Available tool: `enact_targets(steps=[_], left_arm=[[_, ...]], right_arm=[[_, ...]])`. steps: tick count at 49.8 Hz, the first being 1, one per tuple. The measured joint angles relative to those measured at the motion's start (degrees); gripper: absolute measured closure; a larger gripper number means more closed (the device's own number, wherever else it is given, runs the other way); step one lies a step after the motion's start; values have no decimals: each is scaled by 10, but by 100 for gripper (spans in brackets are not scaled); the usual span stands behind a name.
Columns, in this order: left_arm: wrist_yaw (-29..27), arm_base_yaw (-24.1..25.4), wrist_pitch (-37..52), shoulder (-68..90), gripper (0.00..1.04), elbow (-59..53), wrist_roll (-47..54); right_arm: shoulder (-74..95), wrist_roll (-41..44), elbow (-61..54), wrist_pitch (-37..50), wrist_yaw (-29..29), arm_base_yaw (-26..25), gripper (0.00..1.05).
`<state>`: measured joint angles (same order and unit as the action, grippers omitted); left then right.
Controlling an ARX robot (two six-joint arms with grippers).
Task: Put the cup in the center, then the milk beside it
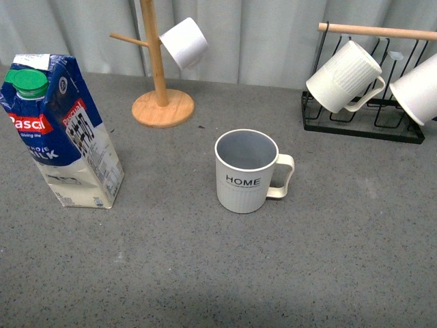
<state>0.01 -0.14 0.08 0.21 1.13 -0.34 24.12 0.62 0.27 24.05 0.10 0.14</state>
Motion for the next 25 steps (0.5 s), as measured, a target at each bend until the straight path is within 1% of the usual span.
enact_targets(steps=[12,25], left_arm=[[0,0,0,0,6,0,0],[0,0,0,0,6,0,0]], right_arm=[[-76,0,0,-73,0,0,104],[-129,0,0,-127,0,0,104]])
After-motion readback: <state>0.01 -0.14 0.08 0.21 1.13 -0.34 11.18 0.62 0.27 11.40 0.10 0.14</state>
